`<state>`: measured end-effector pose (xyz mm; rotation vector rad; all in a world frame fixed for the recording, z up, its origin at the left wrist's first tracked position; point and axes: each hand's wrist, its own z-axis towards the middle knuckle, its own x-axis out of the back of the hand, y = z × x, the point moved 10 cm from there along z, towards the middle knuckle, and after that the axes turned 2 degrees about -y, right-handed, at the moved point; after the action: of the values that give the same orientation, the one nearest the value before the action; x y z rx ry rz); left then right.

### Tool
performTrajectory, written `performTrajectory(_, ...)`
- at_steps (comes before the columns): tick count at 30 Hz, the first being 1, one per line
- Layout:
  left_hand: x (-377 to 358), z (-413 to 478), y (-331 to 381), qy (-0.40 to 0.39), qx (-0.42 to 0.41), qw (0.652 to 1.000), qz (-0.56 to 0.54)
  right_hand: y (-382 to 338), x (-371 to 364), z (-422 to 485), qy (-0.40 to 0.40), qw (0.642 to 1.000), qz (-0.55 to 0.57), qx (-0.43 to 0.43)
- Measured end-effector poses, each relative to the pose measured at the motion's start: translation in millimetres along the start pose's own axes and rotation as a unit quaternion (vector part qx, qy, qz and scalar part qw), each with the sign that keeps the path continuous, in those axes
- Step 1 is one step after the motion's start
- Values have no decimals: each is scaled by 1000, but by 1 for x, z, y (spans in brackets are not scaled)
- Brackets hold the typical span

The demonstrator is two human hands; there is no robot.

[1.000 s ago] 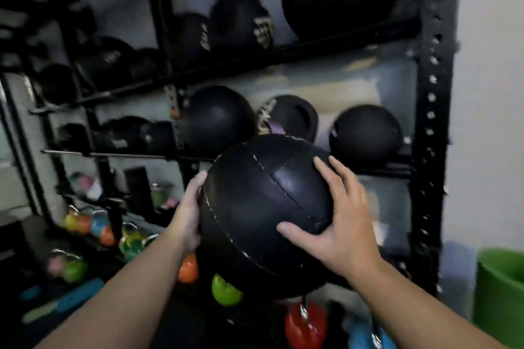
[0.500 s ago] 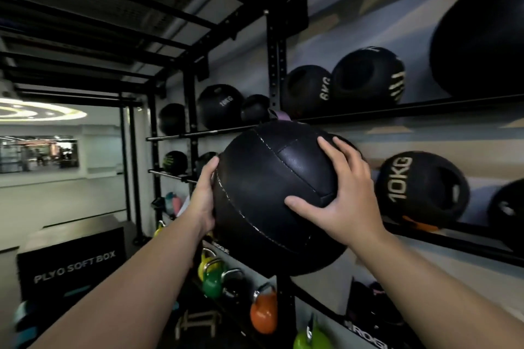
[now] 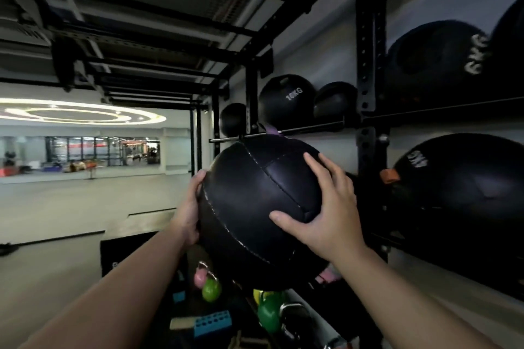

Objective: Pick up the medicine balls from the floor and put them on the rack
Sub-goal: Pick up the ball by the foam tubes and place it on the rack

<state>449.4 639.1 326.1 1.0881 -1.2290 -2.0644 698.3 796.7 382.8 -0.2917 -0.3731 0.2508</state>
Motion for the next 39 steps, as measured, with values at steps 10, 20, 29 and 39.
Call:
performTrajectory(10,149,156,13,12,-12,1000,-20,8,-224,89,-28,999,-6,25)
performTrajectory(20,316,353,55,24,-33,999,-17,7,-448,191,-27,1000,-8,4)
performTrajectory(29,387,488,6,32,1,999,-24,75,-592,243,-32,999,-30,-5)
performTrajectory(39,471,672,7,46,-20,999,15,155,-768,339,-5,1000,21,10)
